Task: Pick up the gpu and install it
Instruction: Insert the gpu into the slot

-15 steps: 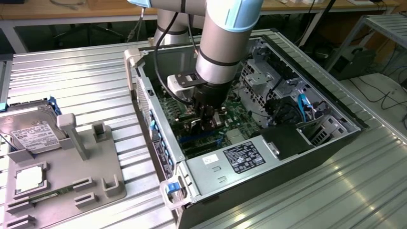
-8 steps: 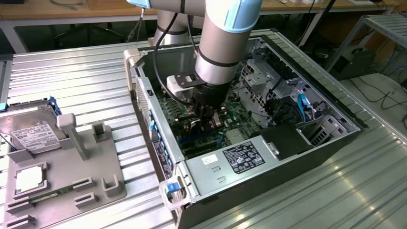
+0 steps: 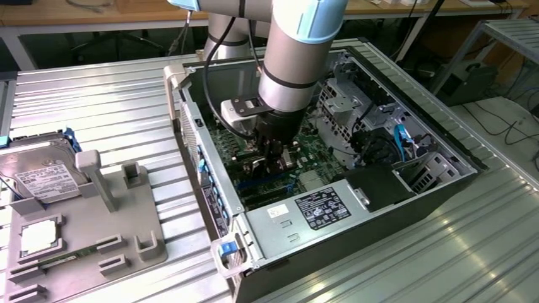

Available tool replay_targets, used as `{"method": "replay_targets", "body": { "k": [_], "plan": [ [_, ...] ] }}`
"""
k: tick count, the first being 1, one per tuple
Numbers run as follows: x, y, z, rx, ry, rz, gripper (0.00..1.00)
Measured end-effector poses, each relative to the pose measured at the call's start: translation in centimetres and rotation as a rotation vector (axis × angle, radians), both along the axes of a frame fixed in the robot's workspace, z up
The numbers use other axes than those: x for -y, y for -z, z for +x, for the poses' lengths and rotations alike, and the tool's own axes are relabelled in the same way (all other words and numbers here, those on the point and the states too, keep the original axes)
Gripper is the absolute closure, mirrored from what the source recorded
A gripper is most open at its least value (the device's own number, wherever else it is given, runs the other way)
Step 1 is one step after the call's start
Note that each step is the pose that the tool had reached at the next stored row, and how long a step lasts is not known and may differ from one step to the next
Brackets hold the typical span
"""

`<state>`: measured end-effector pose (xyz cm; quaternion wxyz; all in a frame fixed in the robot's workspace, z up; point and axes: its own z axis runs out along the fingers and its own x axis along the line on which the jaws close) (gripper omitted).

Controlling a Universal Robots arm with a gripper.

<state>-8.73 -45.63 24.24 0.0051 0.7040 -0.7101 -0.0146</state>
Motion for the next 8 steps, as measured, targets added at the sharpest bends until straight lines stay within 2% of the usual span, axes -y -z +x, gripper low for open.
{"method": "replay_targets", "body": {
  "k": [8],
  "plan": [
    [0.00, 0.02, 0.41, 0.0000, 0.000, 0.0000, 0.72]
  ]
}}
